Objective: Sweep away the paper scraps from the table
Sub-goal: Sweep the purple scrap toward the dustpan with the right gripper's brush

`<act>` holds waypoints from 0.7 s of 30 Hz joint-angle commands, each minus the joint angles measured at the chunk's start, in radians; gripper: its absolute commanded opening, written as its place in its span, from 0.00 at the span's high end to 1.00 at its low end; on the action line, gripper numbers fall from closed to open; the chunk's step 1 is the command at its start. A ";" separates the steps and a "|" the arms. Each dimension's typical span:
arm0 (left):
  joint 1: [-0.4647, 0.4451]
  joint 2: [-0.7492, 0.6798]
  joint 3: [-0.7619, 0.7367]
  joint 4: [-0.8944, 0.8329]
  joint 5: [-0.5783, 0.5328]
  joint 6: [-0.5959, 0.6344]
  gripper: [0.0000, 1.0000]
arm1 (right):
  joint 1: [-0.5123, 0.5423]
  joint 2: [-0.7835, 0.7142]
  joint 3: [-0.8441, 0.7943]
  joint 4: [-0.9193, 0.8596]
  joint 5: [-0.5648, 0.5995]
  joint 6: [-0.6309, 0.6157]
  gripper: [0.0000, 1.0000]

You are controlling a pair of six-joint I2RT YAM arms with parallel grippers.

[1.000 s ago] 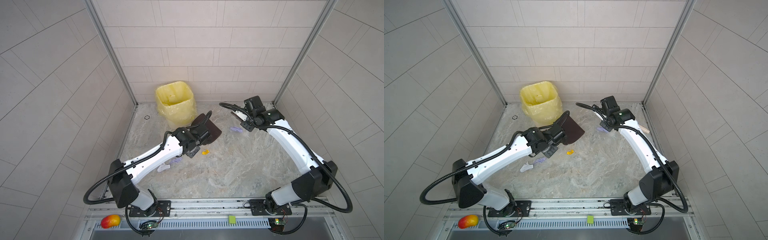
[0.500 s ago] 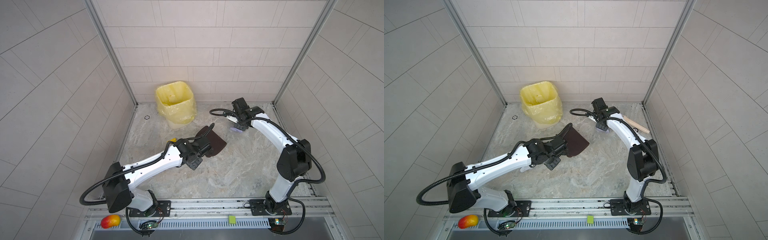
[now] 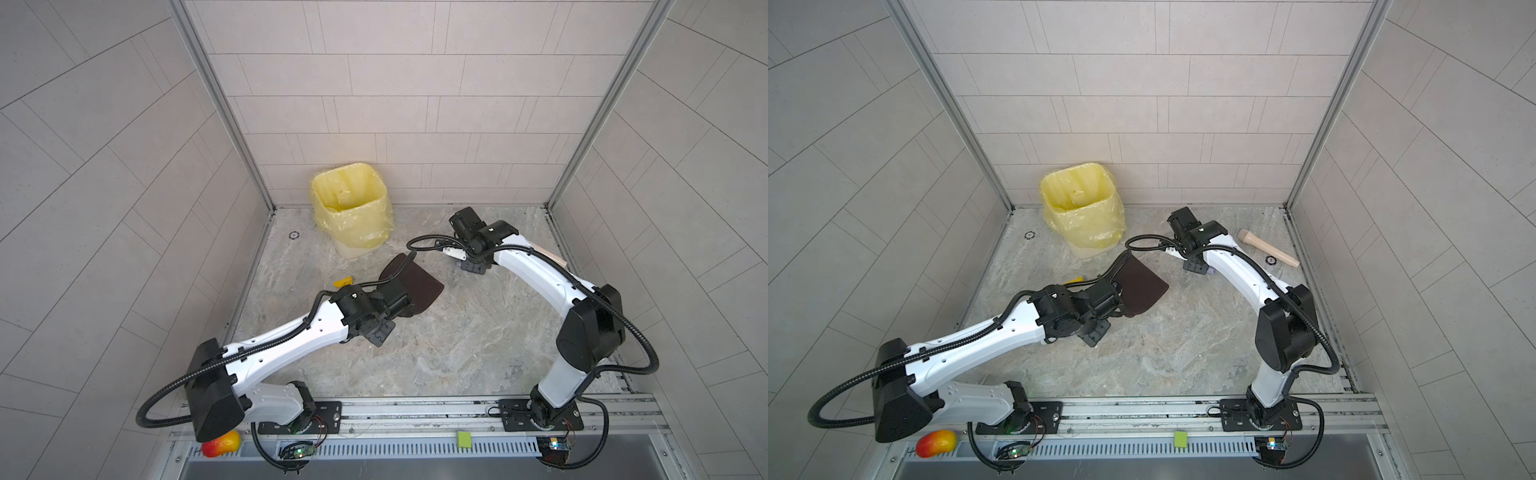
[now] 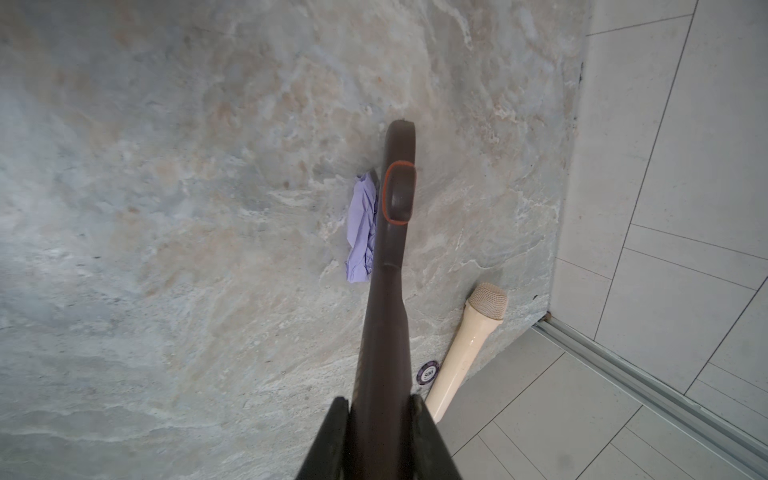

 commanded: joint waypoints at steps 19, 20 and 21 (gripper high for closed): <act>-0.077 0.002 0.022 -0.038 0.104 -0.020 1.00 | 0.199 -0.254 -0.075 -0.365 0.102 0.253 1.00; -0.082 0.007 0.022 -0.038 0.107 -0.021 1.00 | 0.187 -0.241 -0.066 -0.357 0.111 0.265 1.00; -0.088 0.012 0.022 -0.038 0.109 -0.021 1.00 | 0.177 -0.229 -0.058 -0.355 0.119 0.274 1.00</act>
